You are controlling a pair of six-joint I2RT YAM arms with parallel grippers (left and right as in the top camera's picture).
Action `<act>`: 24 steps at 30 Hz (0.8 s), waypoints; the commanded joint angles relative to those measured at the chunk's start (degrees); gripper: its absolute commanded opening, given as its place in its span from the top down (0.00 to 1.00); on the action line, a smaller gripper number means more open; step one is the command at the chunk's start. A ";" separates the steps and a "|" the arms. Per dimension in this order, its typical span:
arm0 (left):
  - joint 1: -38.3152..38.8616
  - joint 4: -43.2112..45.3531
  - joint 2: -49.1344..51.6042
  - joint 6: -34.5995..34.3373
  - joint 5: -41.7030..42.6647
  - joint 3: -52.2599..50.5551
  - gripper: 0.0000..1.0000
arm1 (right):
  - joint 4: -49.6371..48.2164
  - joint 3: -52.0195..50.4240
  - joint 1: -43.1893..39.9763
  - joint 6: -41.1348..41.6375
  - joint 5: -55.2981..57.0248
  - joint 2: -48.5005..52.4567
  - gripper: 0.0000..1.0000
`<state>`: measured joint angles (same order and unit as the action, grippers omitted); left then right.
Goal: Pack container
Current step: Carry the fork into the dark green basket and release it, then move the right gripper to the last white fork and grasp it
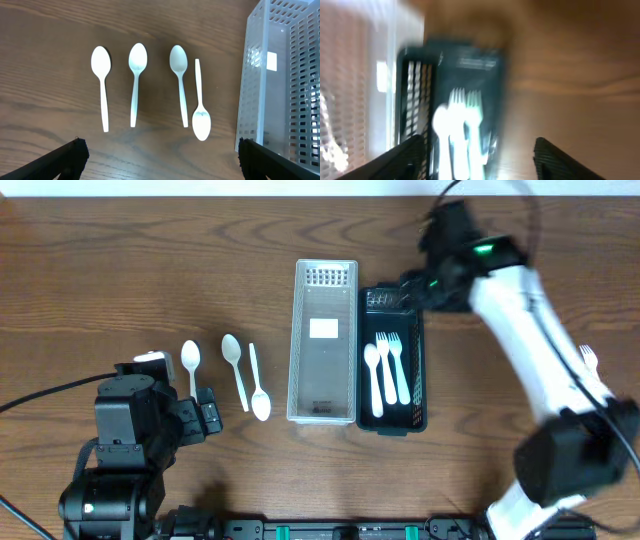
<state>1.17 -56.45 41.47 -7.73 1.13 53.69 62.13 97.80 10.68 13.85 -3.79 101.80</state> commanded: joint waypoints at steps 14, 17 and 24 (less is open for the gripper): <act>-0.35 -0.07 0.11 -0.55 -0.04 0.76 0.02 | -2.40 1.70 -35.80 -22.36 2.29 0.83 0.21; -0.35 -0.09 0.11 -0.55 -0.04 0.76 0.02 | -2.47 1.70 -38.16 -26.64 2.27 4.42 0.21; -0.35 -0.09 0.11 -0.55 -0.04 0.76 0.02 | -1.42 1.70 -40.74 -36.81 2.29 12.15 0.20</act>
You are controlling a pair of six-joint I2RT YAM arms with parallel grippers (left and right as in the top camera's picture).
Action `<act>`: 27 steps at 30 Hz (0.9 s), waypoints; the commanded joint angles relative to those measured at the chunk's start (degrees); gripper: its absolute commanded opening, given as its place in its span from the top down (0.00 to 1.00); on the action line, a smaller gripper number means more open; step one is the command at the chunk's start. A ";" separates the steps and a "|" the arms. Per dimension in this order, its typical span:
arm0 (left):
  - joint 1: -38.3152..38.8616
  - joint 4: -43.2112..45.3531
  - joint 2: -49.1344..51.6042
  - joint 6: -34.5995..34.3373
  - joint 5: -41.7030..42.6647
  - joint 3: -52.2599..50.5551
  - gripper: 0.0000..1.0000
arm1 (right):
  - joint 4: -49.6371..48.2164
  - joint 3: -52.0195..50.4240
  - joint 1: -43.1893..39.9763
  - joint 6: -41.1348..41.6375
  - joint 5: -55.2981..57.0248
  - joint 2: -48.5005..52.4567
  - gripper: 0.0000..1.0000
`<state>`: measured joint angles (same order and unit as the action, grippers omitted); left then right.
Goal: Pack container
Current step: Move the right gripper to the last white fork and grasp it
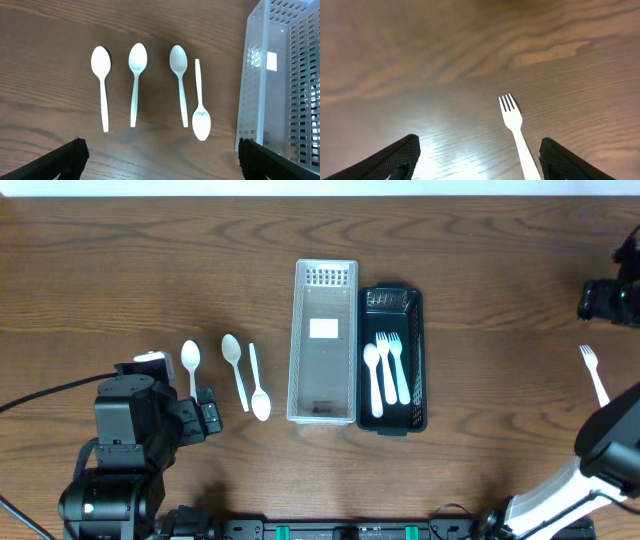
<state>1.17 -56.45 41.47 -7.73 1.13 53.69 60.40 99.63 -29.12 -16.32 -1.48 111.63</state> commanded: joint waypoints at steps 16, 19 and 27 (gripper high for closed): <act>-0.35 -0.09 0.11 -0.55 -0.04 0.76 0.02 | -0.81 -0.13 -8.87 -8.61 -0.24 14.32 0.22; -0.35 -0.09 0.13 -0.55 -0.04 0.76 0.02 | -1.09 -0.13 -9.14 -8.61 -0.22 15.43 0.23; -0.35 -0.09 0.11 -0.55 -0.04 0.76 0.02 | -1.40 -0.15 -8.66 -8.61 -0.02 17.77 0.26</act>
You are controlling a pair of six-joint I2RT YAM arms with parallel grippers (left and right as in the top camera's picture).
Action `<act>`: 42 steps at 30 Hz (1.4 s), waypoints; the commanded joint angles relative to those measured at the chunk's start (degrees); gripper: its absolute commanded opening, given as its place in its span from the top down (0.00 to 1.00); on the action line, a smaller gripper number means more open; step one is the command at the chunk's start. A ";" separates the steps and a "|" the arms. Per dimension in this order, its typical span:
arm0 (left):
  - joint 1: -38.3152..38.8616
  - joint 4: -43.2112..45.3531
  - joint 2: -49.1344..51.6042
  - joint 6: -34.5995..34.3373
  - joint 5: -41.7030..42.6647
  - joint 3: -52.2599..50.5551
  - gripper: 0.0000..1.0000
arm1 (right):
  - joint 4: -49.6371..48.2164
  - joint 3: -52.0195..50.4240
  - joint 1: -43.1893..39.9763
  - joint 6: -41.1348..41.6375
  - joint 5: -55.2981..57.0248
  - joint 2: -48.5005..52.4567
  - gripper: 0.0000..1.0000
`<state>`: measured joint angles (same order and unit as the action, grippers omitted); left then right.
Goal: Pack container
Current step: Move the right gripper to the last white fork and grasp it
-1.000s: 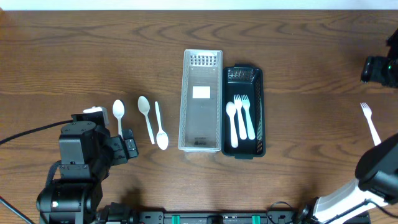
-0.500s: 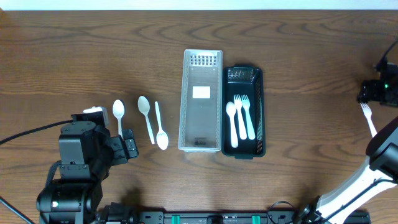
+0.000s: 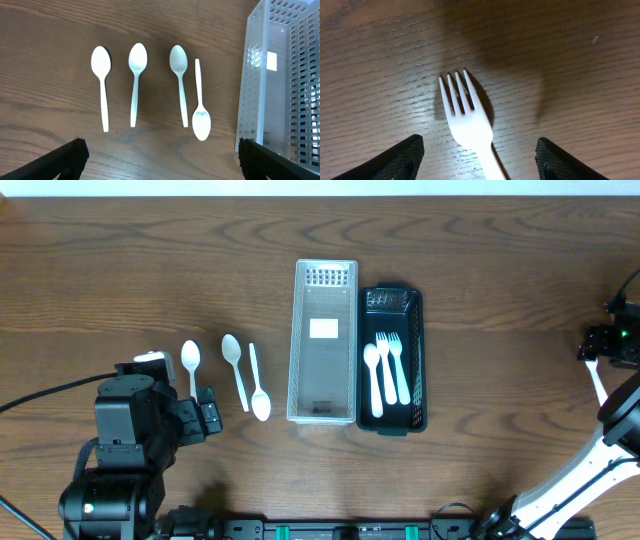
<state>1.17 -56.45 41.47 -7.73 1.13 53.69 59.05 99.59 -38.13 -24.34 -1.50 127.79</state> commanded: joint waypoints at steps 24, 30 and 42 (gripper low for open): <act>-0.35 -0.07 0.11 -0.55 -0.04 0.76 0.02 | -2.97 -0.13 3.28 0.50 -0.48 3.50 0.45; -0.35 -0.07 0.11 -0.55 -0.07 0.76 0.02 | -3.56 -0.13 5.35 0.50 -0.42 3.50 0.51; -0.35 -0.07 0.11 -0.55 -0.04 0.76 0.02 | -1.99 -0.28 3.89 1.42 4.68 3.50 0.46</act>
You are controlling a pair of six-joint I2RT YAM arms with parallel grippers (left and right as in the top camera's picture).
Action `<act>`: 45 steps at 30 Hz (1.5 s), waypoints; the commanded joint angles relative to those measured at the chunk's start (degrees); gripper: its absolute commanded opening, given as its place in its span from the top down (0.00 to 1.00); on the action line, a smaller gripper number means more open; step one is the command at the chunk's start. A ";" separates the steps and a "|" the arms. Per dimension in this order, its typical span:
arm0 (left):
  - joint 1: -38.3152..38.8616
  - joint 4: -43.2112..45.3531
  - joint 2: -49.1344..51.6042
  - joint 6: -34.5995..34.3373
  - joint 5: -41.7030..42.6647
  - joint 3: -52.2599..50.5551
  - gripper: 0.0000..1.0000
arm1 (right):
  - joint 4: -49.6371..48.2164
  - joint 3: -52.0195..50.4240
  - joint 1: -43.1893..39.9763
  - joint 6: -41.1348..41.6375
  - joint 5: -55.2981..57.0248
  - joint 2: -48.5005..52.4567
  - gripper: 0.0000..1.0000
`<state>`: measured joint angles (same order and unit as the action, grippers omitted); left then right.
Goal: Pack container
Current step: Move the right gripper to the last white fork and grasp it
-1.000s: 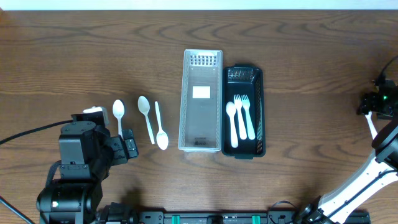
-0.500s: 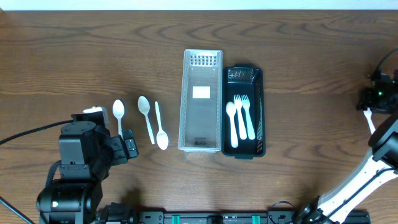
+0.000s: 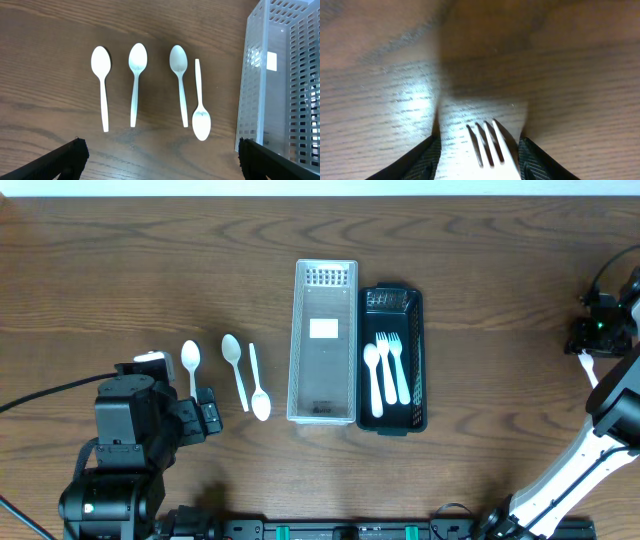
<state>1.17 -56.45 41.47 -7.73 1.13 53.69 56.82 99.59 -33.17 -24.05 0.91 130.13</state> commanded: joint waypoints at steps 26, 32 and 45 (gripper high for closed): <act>-0.35 0.20 0.11 -0.55 -0.07 0.74 0.02 | 0.17 -2.14 -3.52 1.36 0.50 1.16 0.65; -0.35 0.20 0.11 -0.55 -0.07 0.76 0.02 | 0.17 -2.14 -3.52 1.36 0.13 1.16 0.73; -0.35 0.20 0.11 -0.55 -0.07 0.76 0.02 | -0.33 -2.14 -3.52 2.64 0.13 1.16 0.81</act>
<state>1.17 -56.38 41.47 -7.73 1.13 53.69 56.97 99.20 -36.21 -22.52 0.91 130.04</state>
